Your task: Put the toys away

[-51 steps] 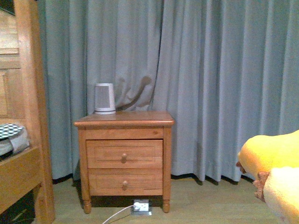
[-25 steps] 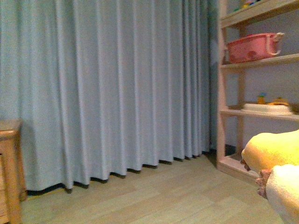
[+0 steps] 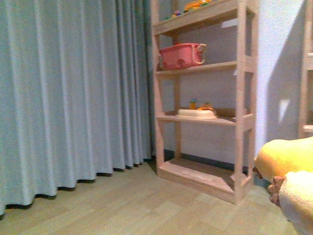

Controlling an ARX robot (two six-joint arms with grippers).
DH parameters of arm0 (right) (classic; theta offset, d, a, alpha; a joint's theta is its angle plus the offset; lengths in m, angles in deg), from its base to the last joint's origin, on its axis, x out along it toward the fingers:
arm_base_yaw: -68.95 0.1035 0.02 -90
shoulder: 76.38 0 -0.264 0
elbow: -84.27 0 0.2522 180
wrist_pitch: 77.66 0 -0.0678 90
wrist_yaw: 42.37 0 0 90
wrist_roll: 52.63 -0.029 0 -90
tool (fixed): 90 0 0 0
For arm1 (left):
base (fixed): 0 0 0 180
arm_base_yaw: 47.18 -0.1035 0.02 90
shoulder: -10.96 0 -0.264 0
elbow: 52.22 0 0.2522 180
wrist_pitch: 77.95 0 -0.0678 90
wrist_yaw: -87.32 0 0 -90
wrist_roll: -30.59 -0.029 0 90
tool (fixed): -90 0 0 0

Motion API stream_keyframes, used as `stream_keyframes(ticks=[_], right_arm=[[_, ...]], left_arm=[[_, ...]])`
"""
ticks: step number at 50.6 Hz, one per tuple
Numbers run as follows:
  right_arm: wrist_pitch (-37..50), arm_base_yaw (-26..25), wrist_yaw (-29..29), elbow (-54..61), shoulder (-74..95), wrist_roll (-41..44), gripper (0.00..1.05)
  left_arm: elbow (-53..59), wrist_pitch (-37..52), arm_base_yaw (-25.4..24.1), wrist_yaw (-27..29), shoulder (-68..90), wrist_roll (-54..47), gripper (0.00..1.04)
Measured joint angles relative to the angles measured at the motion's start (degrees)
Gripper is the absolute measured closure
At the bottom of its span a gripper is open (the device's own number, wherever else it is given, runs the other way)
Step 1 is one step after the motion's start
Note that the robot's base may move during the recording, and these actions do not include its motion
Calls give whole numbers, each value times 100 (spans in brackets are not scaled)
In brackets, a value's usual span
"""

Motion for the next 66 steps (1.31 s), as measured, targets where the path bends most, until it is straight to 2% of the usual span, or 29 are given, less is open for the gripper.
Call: stream_keyframes(ticks=[66], right_arm=[[0, -9, -44, 0, -4, -2, 97]], left_arm=[[0, 2, 13, -37, 11, -4, 6]])
